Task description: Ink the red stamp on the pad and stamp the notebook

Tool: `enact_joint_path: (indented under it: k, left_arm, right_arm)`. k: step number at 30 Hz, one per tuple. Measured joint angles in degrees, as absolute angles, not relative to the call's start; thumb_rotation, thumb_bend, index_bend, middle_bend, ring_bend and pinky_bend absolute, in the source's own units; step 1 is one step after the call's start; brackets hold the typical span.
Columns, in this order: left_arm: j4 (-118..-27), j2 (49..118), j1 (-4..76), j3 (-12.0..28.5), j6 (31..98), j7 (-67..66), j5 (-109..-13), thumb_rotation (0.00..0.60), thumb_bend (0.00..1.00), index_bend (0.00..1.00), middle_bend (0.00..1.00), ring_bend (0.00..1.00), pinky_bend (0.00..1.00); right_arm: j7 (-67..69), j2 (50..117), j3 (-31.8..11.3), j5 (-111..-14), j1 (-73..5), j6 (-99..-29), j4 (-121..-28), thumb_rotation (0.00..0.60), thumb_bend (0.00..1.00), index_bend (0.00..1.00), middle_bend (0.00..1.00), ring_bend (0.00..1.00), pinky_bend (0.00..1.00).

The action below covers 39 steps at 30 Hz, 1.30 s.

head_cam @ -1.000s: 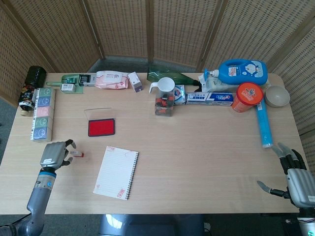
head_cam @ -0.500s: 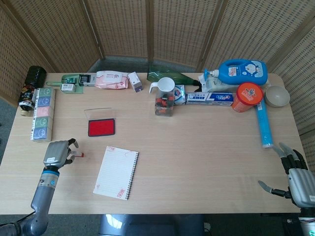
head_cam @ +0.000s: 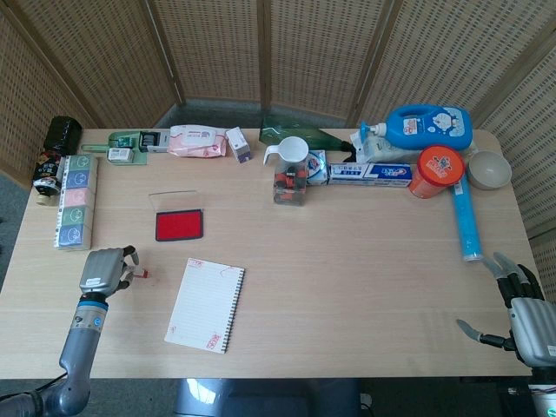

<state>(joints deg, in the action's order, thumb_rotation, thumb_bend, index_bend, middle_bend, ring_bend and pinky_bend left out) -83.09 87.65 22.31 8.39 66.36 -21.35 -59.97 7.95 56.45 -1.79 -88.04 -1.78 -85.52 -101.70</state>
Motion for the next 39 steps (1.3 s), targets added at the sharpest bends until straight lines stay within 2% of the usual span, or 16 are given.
enact_joint_path:
  k: [14,27,39]
  left_arm:
    - [-82.34,88.27,22.36,8.0,67.58,-23.28,-59.72,0.6,0.33,0.61,1.0,1.0,1.0]
    - [-82.94,87.64,22.77,7.83,67.49,-24.35,-60.0,0.6,0.34,0.64,1.0,1.0,1.0]
    - [-89.5,81.87,25.47,9.12,63.69,-28.35,-56.71,0.6,0.35,0.67,1.0,1.0,1.0]
  right_arm:
    - [7.63,56.45,-1.77,-87.78,-1.8,-85.25,-101.73,0.43,0.0,0.0,0.0,0.0,0.0]
    - [7.84,56.28,-1.69,-87.71,-1.85,-84.92,-101.94,0.432,0.0,0.0,0.0,0.0,0.0]
    - [7.7,56.36,-1.6,-87.64,-1.93,-84.63,-102.02,0.433,0.0,0.0,0.0,0.0,0.0]
